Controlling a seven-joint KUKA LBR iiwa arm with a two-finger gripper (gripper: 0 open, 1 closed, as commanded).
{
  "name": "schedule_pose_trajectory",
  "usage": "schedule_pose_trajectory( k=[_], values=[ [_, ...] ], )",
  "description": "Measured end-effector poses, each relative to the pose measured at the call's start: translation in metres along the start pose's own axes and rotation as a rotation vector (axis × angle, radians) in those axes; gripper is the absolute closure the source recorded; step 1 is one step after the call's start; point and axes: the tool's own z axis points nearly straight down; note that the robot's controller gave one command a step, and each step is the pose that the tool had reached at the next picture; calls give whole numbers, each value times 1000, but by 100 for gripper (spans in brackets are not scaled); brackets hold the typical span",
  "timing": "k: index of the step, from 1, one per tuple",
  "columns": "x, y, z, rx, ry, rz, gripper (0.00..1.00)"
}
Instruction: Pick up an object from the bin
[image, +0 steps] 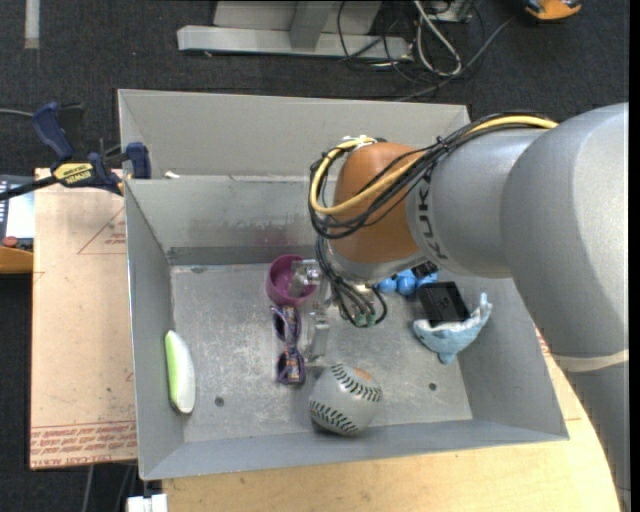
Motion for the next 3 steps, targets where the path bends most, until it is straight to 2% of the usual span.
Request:
schedule_pose_trajectory(
  k=[1, 3],
  values=[
    [-14, 1, -16, 0, -5, -63, 100],
    [-16, 8, -23, -1, -7, -53, 100]
  ],
)
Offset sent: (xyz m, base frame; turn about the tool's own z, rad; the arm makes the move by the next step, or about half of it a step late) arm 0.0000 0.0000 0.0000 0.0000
